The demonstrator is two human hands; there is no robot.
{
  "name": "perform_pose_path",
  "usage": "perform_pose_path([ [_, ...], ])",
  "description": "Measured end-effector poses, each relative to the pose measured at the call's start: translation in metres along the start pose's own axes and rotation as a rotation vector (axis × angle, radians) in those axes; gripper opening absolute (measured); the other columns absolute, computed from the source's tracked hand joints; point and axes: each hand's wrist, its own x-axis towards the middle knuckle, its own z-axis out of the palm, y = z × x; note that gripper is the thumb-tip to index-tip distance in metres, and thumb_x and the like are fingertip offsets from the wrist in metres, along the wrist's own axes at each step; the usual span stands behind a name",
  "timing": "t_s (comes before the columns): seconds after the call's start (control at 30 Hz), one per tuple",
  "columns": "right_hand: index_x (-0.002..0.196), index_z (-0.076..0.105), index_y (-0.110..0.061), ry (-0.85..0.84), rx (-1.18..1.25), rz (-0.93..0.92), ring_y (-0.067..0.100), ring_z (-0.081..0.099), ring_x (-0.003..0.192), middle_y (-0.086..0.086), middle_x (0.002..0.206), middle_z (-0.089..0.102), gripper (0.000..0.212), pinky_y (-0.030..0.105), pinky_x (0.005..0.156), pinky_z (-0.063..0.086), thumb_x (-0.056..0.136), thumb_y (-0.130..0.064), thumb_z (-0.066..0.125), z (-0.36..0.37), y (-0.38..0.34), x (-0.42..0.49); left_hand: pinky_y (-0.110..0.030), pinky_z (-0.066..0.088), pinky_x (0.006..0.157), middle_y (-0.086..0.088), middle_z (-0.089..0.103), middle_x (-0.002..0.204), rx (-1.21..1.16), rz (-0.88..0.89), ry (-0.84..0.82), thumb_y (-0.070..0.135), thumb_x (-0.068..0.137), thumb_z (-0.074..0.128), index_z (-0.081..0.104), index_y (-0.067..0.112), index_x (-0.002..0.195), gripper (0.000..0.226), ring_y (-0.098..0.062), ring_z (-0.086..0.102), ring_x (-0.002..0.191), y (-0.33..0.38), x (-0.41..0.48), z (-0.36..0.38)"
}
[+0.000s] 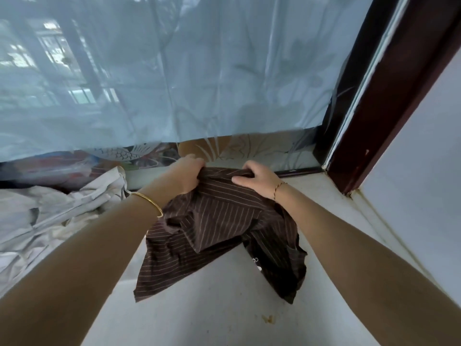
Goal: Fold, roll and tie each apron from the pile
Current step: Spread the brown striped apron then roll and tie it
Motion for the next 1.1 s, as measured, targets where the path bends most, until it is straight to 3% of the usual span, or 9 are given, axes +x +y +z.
perform_pose_path([
  [0.1,0.125,0.051,-0.011,-0.179,-0.291,0.107,0.022,0.057,0.106,0.004,0.118,0.059,0.065,0.035,0.092,0.049,0.076,-0.047,0.073,-0.012,-0.008,-0.006,-0.045,0.050,0.086,-0.013,0.054,0.114,0.184,-0.092,0.163,0.000,0.083,0.048,0.055,0.011,0.111,0.031,-0.034,0.054,0.108,-0.004,-0.005,-0.015],
  [0.3,0.076,0.055,-0.010,-0.043,-0.747,0.309,0.016,0.055,0.068,0.000,0.070,0.053,0.017,0.028,0.066,0.050,0.088,-0.020,0.061,-0.029,-0.018,-0.006,-0.042,0.046,0.070,-0.011,0.054,0.090,0.085,-0.121,0.378,0.002,0.087,0.045,0.044,0.009,0.098,0.014,-0.034,0.057,0.086,0.012,-0.022,-0.039],
  [0.47,0.085,0.058,-0.016,0.250,-0.817,0.400,0.024,0.044,0.110,0.000,0.086,0.051,0.022,0.035,0.076,0.037,0.090,-0.038,0.053,-0.045,-0.010,-0.021,-0.033,0.050,0.071,-0.002,0.059,0.095,-0.045,-0.101,-0.110,0.019,0.079,0.061,0.053,0.018,0.113,0.034,-0.021,0.058,0.083,0.008,-0.032,-0.045],
  [0.53,0.083,0.061,-0.014,0.262,-0.836,0.428,0.022,0.054,0.094,-0.001,0.085,0.058,0.029,0.030,0.070,0.039,0.092,-0.038,0.049,-0.047,-0.008,-0.027,-0.032,0.050,0.073,-0.004,0.061,0.101,0.086,-0.182,-0.269,0.020,0.079,0.061,0.055,0.015,0.117,0.039,-0.021,0.060,0.089,0.005,-0.038,-0.043],
  [0.63,0.077,0.059,-0.010,0.198,-0.651,0.528,0.017,0.054,0.063,0.002,0.078,0.061,0.037,0.026,0.051,0.039,0.099,-0.032,0.039,-0.045,-0.006,-0.036,-0.037,0.050,0.089,-0.011,0.058,0.121,0.150,-0.321,-0.326,0.016,0.090,0.046,0.048,0.009,0.132,0.043,-0.027,0.058,0.106,0.000,-0.048,-0.041],
  [0.73,0.129,0.049,-0.002,0.029,0.015,0.683,0.028,0.063,0.099,0.009,0.122,0.058,0.043,0.033,0.084,0.054,0.091,-0.019,0.059,-0.042,-0.002,-0.037,-0.045,0.059,0.072,-0.022,0.065,0.104,-0.534,-0.545,-0.370,0.005,0.098,0.030,0.049,-0.001,0.127,0.035,-0.030,0.069,0.082,0.010,-0.055,-0.038],
  [0.8,0.141,0.034,-0.004,0.002,0.616,0.723,0.039,0.059,0.108,0.017,0.128,0.051,0.067,0.041,0.089,0.054,0.085,-0.019,0.066,-0.038,-0.010,-0.040,-0.033,0.056,0.045,-0.018,0.066,0.074,-0.947,-0.644,-0.177,-0.001,0.099,0.026,0.053,-0.005,0.115,0.032,-0.023,0.065,0.049,0.023,-0.058,-0.038],
  [0.9,0.136,0.039,-0.018,0.366,1.198,0.660,0.041,0.060,0.101,0.016,0.126,0.050,0.035,0.047,0.065,0.057,0.101,-0.022,0.038,-0.039,-0.018,-0.027,-0.036,0.057,0.068,-0.024,0.064,0.101,-1.013,-0.497,0.182,-0.001,0.096,0.033,0.051,-0.006,0.124,0.034,-0.027,0.064,0.073,0.034,-0.045,-0.035],
  [1.1,0.116,0.058,0.000,1.191,0.417,0.036,0.034,0.048,0.119,0.022,0.126,0.052,0.040,0.023,0.102,0.036,0.083,0.013,0.039,-0.069,-0.040,-0.037,0.002,0.005,0.103,-0.013,0.017,0.155,-0.682,-0.057,0.813,-0.016,0.077,0.038,0.041,0.008,0.139,0.067,-0.021,0.023,0.139,0.051,-0.057,-0.055],
])
